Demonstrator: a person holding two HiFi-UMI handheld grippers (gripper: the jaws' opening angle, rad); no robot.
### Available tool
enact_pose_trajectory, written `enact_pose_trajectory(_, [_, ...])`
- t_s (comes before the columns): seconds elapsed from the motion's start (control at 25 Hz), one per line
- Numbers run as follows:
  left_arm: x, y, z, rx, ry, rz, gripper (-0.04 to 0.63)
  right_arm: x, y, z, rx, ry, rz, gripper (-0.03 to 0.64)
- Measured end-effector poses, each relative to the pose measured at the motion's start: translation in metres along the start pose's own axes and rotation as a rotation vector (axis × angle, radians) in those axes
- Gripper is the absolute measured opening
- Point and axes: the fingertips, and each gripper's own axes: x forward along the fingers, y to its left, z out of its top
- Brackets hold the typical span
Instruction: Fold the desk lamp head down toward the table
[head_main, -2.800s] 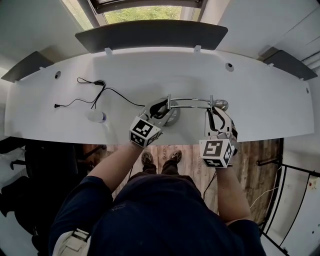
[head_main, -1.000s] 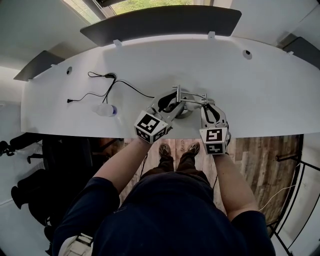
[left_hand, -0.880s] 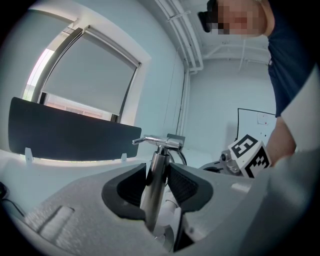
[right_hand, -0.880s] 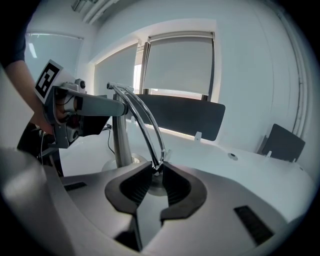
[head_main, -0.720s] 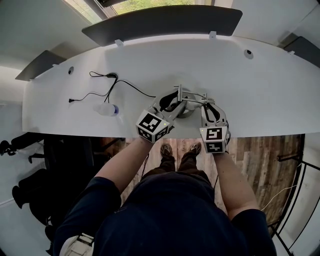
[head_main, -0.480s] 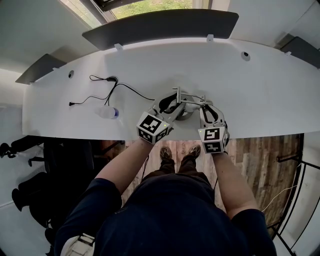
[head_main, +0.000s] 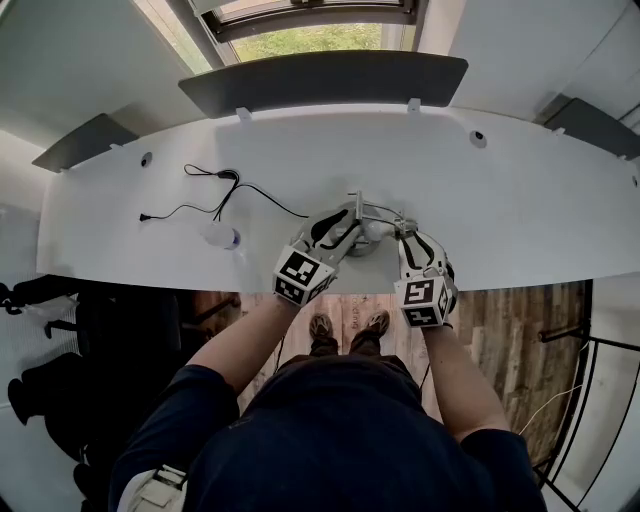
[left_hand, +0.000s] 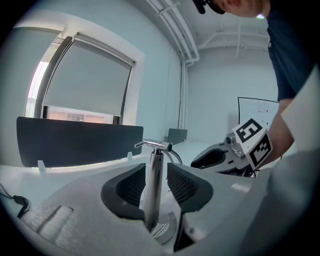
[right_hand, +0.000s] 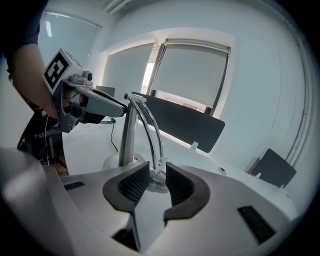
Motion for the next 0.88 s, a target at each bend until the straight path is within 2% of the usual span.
enact_pose_trajectory(0.2, [-0.026,-0.017,0.021,0.019,-0.037,-0.025,0.127,-0.029,0.008,0.020,0.002,-0.007,0.013,0.106])
enact_pose_trajectory(0.32, [-0.043,-0.034,0.044,0.057,-0.071,-0.060,0.127,-0.047,0.015,0.037,0.016,-0.040,0.039,0.105])
enact_pose_trajectory(0.48, [-0.063,-0.051,0.060,0.076,-0.073,-0.096,0.127,-0.065,0.030,0.054,0.017,-0.079,0.096,0.089])
enact_pose_trajectory(0.72, [-0.091,-0.081,0.079,0.028,-0.108,-0.140,0.126,-0.106,0.053,0.087,0.041,-0.171,0.177,0.066])
enact_pose_trajectory(0.88, [-0.104,-0.092,0.092,0.009,-0.142,-0.161,0.122,-0.126,0.059,0.109,0.118,-0.233,0.237,0.046])
